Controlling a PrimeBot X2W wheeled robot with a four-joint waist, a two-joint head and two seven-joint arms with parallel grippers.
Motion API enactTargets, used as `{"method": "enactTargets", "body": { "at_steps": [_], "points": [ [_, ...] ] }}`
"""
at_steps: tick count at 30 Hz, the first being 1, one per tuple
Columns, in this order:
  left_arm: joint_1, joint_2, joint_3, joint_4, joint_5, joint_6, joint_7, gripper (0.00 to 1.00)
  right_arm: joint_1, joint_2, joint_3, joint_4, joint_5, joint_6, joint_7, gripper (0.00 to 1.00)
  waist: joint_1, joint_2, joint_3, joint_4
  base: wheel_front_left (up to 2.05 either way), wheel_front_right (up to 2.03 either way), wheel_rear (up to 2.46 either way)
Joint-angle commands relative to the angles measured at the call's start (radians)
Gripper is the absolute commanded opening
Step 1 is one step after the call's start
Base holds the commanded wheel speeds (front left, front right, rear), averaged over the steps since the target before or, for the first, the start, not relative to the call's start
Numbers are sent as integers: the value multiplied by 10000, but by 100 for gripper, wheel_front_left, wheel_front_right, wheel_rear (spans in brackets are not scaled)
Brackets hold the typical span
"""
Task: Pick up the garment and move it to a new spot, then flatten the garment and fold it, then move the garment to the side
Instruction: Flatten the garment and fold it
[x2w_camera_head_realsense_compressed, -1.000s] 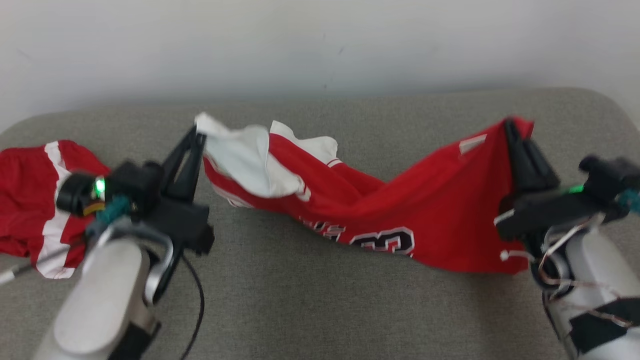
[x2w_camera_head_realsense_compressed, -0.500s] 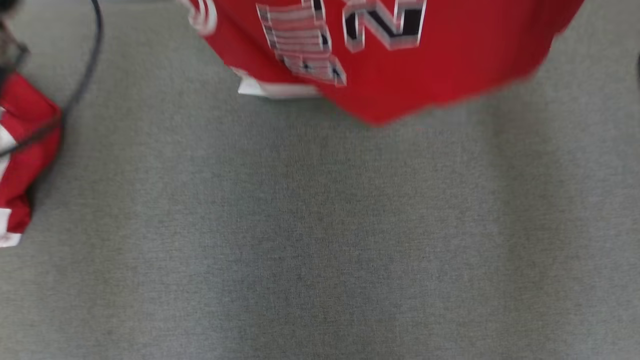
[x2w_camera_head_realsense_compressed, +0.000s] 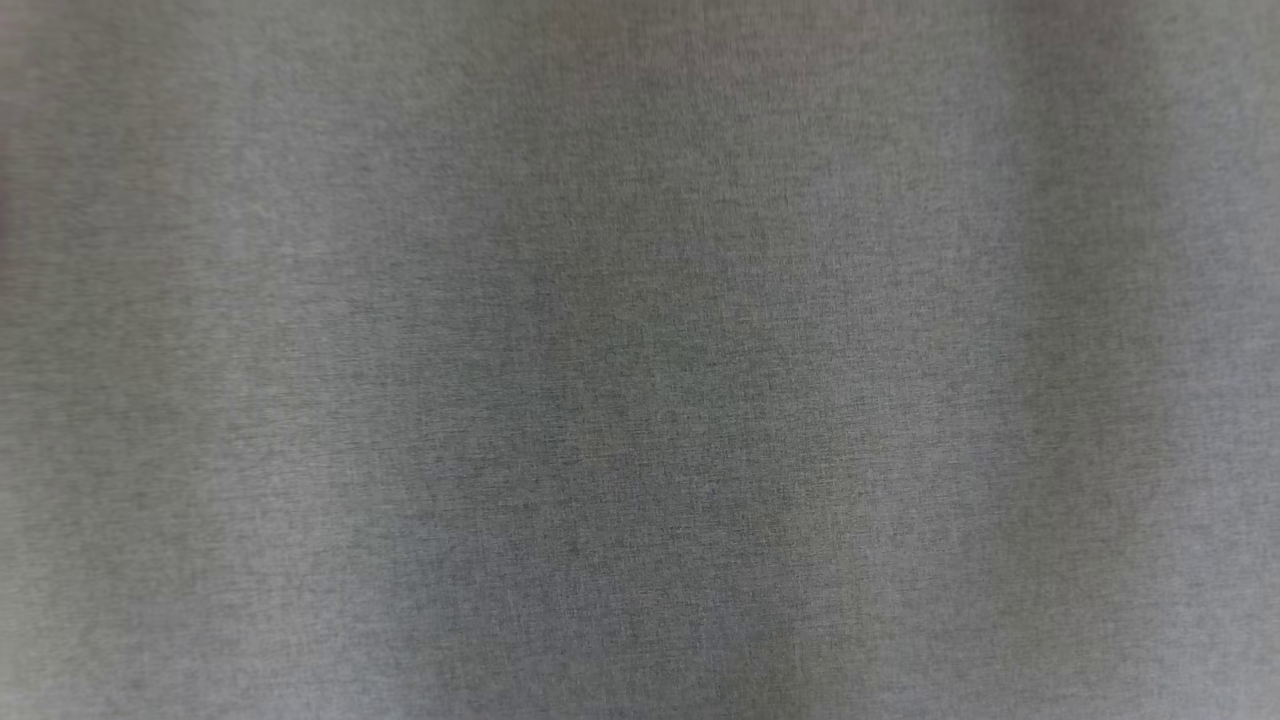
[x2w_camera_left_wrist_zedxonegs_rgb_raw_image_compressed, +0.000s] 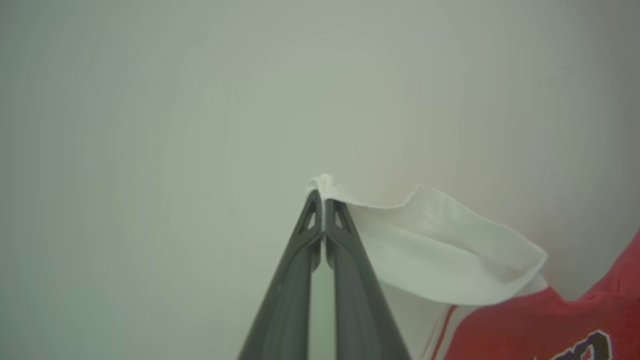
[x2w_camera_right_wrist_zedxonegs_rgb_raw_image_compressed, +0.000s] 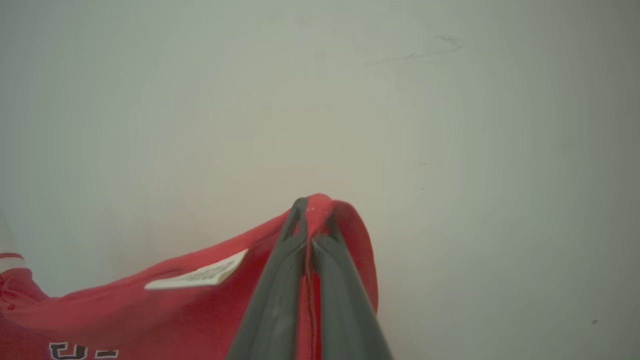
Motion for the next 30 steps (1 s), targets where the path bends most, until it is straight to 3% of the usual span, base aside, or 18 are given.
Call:
{"method": "enactTargets", "body": {
  "at_steps": [1,7,14,21,30],
  "points": [
    [-299,-65,6,122,-78,28,-128,0,-217,-8,79,142,69,-24,-55,0,-3,-3,260,-73,0,0,0],
    [-1314,-309,-589,867,-143,26,-318,0,-960,-146,700,982,171,-24,-378,0,-3,-3,491,52,0,0,0],
    [-1537,-507,-1319,1309,-628,26,-664,0,-710,-317,1399,1575,816,-24,-912,0,-3,-3,561,103,0,0,0],
    [-838,-321,-1817,1266,-1425,27,-1021,0,-39,-664,2009,1532,1580,-24,-1302,0,-3,-3,303,29,0,0,0],
    [1411,223,-1803,122,-2229,26,-1698,0,2240,-1065,2851,561,2667,-24,-1900,0,-3,-3,-876,-77,0,0,0]
  ]
}}
